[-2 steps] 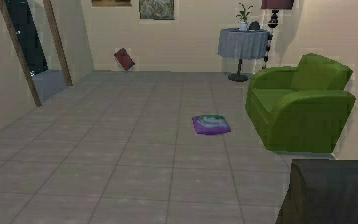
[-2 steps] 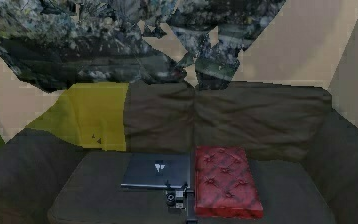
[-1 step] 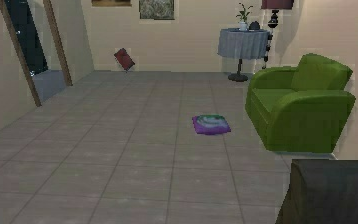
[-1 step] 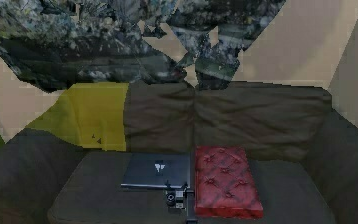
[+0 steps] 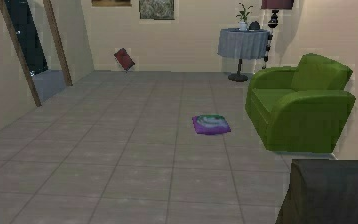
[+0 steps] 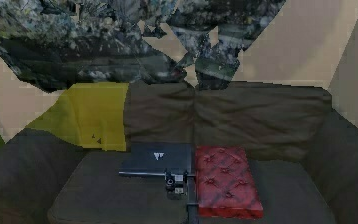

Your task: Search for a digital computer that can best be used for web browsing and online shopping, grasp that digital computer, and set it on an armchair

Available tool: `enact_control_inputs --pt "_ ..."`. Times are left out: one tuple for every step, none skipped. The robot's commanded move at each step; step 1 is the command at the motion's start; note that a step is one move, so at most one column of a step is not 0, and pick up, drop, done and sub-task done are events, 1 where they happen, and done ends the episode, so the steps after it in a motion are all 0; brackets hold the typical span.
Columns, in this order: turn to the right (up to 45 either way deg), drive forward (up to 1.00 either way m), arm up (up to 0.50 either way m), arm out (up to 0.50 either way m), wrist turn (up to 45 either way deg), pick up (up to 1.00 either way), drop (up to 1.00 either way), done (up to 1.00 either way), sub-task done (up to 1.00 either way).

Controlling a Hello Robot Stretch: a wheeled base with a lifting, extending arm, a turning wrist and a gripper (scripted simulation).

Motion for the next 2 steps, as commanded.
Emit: enact_control_inputs --pt "0.0 0.0 0.5 0.0 0.0 0.0 0.0 0.0 0.0" --pt "0.0 0.0 0.02 0.0 0.0 0.0 0.0 0.0 0.0"
